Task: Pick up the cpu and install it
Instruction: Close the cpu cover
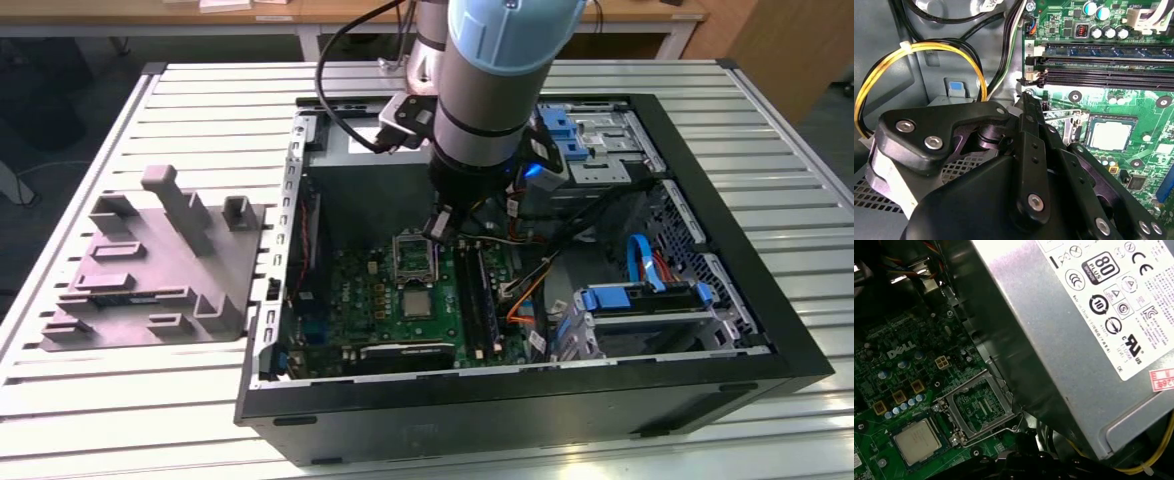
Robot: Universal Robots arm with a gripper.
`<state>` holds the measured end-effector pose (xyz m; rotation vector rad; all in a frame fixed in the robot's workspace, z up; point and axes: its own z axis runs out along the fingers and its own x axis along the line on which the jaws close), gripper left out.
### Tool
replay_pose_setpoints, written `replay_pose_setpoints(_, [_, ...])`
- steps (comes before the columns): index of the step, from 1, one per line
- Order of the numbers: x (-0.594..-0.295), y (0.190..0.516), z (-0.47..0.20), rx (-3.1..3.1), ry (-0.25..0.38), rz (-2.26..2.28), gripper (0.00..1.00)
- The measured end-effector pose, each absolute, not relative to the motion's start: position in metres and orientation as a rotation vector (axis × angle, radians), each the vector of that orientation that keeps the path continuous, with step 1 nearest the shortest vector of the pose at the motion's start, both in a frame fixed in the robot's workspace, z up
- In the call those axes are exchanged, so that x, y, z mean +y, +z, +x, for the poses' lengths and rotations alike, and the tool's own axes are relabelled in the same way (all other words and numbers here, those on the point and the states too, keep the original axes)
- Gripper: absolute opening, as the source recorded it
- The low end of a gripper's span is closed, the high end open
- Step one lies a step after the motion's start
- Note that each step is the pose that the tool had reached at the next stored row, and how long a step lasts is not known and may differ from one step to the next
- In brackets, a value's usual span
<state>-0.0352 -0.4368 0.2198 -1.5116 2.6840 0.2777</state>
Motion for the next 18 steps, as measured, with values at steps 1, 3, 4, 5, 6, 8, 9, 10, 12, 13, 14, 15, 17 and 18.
replay_pose_setpoints(1, [-0.4368, 0.2197, -0.0352, 2.684, 0.278, -1.512, 0.11])
replay_pose_setpoints(3, [-0.4366, 0.2192, -0.0352, 2.683, 0.28, -1.511, 0.11])
replay_pose_setpoints(4, [-0.4364, 0.2189, -0.0352, 2.682, 0.282, -1.511, 0.11])
replay_pose_setpoints(5, [-0.4361, 0.2184, -0.0352, 2.68, 0.287, -1.51, 0.11])
replay_pose_setpoints(6, [-0.4358, 0.2179, -0.0352, 2.678, 0.292, -1.508, 0.11])
replay_pose_setpoints(8, [-0.4355, 0.2168, -0.0352, 2.684, 0.296, -1.49, 0.11])
replay_pose_setpoints(9, [-0.4355, 0.2163, -0.0353, 2.691, 0.296, -1.476, 0.11])
replay_pose_setpoints(10, [-0.4355, 0.2159, -0.0352, 2.698, 0.296, -1.461, 0.11])
replay_pose_setpoints(12, [-0.4355, 0.2156, -0.0352, 2.705, 0.295, -1.445, 0.11])
replay_pose_setpoints(13, [-0.4355, 0.2155, -0.0352, 2.706, 0.295, -1.443, 0.11])
replay_pose_setpoints(14, [-0.4355, 0.2153, -0.0352, 2.706, 0.295, -1.443, 0.11])
replay_pose_setpoints(15, [-0.4355, 0.2153, -0.0352, 2.706, 0.295, -1.442, 0.11])
replay_pose_setpoints(17, [-0.4355, 0.215, -0.0352, 2.706, 0.295, -1.442, 0.11])
replay_pose_setpoints(18, [-0.4354, 0.2148, -0.0352, 2.706, 0.296, -1.442, 0.11])
